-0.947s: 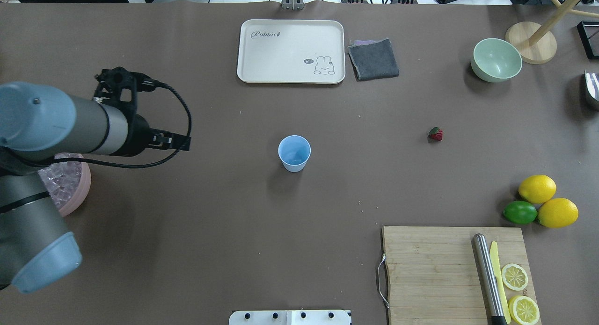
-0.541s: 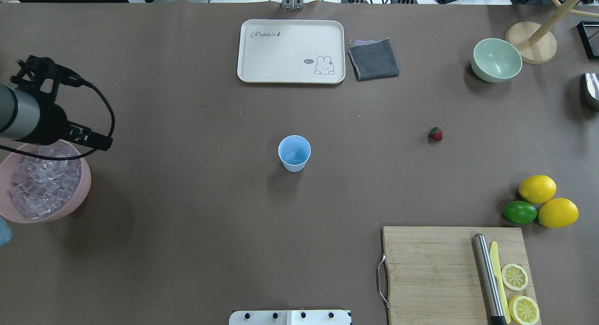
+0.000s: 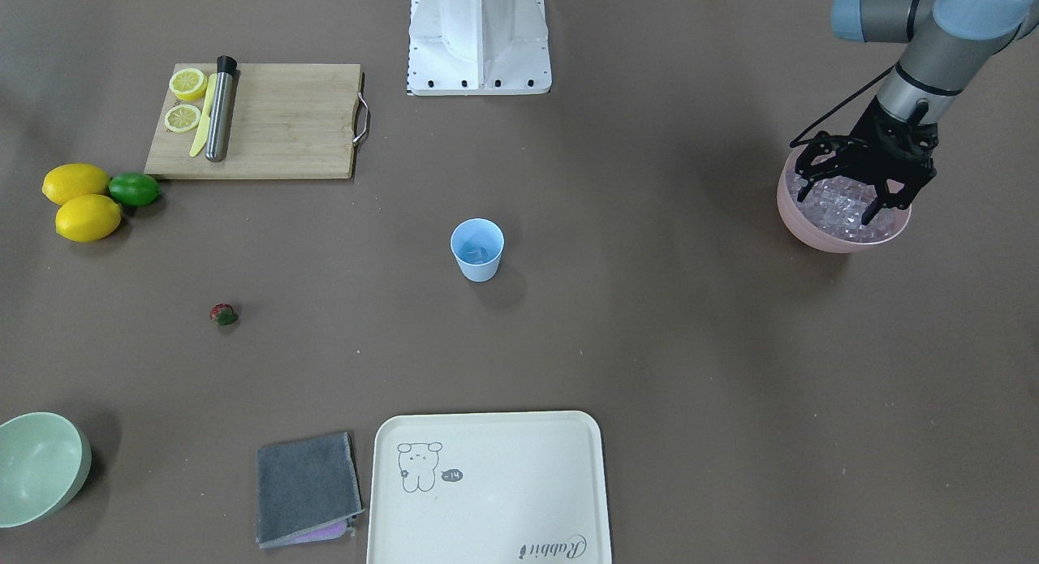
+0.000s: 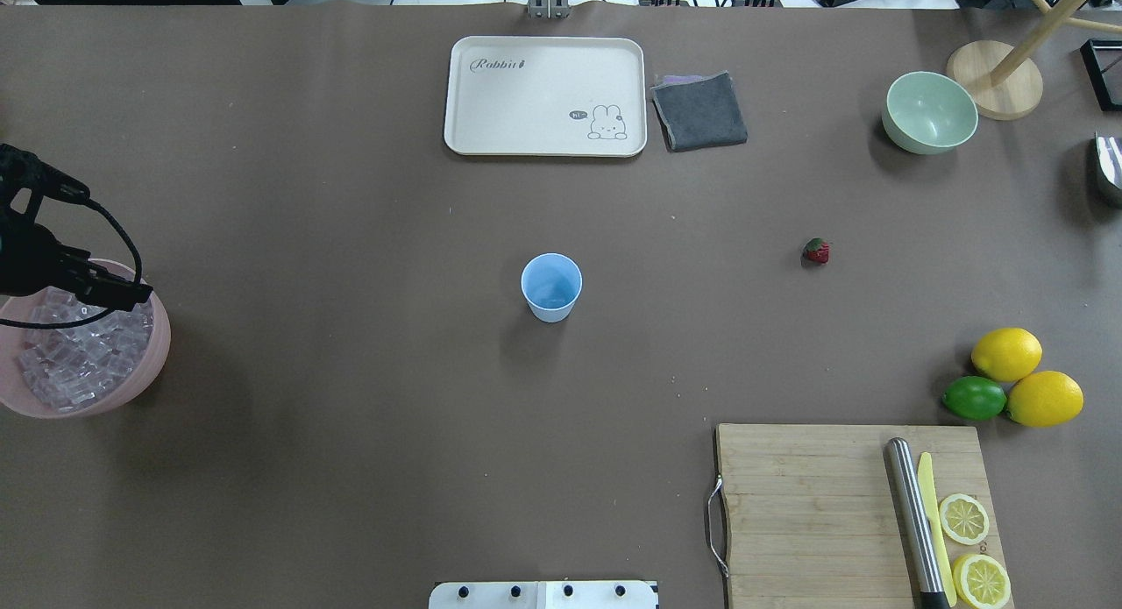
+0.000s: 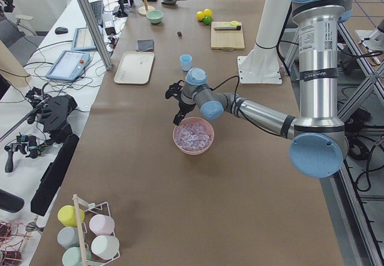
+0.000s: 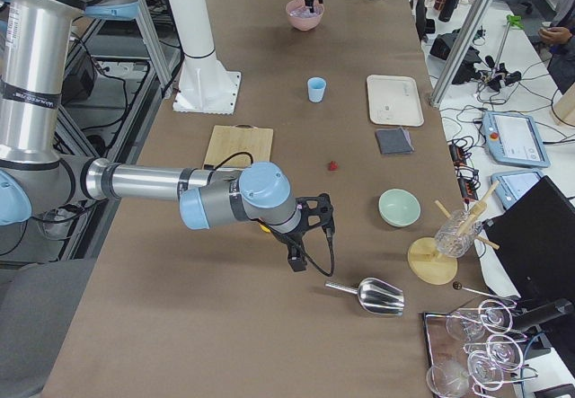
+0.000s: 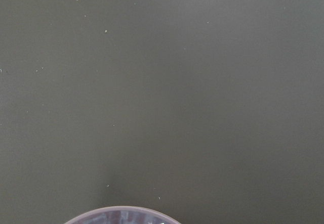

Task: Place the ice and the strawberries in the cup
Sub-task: 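Lower the left gripper into the bowl and grasp another ice cube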

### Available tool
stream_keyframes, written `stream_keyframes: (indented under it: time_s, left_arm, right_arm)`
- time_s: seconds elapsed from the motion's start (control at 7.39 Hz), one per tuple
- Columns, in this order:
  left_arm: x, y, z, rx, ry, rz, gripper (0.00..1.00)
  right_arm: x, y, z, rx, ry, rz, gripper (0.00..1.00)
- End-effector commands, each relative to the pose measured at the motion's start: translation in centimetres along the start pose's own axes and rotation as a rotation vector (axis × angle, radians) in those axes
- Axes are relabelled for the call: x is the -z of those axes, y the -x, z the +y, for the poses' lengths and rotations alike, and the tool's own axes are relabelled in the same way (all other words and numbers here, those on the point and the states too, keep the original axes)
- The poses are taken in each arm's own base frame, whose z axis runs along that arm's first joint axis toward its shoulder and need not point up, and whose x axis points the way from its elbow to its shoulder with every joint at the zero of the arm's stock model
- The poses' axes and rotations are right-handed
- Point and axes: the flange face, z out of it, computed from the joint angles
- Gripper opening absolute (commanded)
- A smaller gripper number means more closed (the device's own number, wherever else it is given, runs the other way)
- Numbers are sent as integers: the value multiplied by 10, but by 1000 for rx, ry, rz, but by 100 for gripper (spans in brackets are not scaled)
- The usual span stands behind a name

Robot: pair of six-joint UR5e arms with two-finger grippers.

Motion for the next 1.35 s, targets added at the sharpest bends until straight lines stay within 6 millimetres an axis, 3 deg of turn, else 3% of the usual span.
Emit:
stream_keyframes:
  time_s: [0.0, 0.27, 0.41, 1.22]
  left_arm:
    - [-7, 23, 35, -11, 17, 37, 97]
    - [-4, 33, 59, -16, 13, 38, 97]
    - [-6, 35, 60, -23, 12, 27, 92]
    - [-30, 49, 66, -65, 45, 13, 92]
  right_arm:
    - [-1, 0, 0, 1, 2, 0, 100]
    - [-1, 0, 0, 2, 2, 0, 100]
    - [-1, 0, 0, 5, 3, -1, 100]
    - [-1, 0, 0, 8, 3, -1, 100]
